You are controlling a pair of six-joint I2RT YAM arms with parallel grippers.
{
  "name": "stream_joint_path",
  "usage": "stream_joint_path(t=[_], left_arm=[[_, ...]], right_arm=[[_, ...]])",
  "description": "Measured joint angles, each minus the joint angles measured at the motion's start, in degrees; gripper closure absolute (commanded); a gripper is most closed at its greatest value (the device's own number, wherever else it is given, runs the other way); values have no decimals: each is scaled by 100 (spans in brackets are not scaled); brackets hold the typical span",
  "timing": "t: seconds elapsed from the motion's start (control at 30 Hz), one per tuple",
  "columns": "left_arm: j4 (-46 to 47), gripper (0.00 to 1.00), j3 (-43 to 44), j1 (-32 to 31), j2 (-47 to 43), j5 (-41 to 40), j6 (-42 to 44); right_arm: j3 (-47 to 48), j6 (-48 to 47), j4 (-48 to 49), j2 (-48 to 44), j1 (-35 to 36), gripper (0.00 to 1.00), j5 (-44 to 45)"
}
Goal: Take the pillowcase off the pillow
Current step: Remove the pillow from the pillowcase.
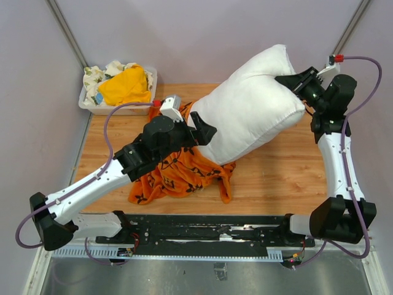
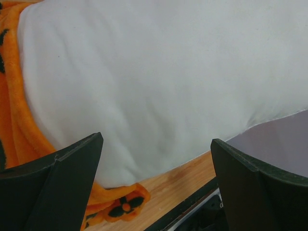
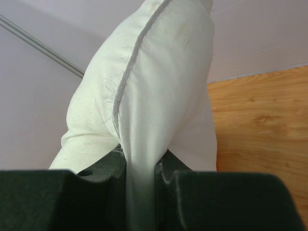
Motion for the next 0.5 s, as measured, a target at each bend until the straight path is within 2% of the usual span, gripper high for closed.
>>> stream_joint_path(t=[0.13,0.33,0.5], left_arm=[[46,1,31,2,127,107,4],[138,1,31,2,146,262,44],[358,1,57,4,92,603,450]], right_arm=[[326,-702,-647,-133,450,99,485],[1349,-1613,-1668,-568,1174,99,920],[1749,-2041,-2059,-811,1257,99,1220]])
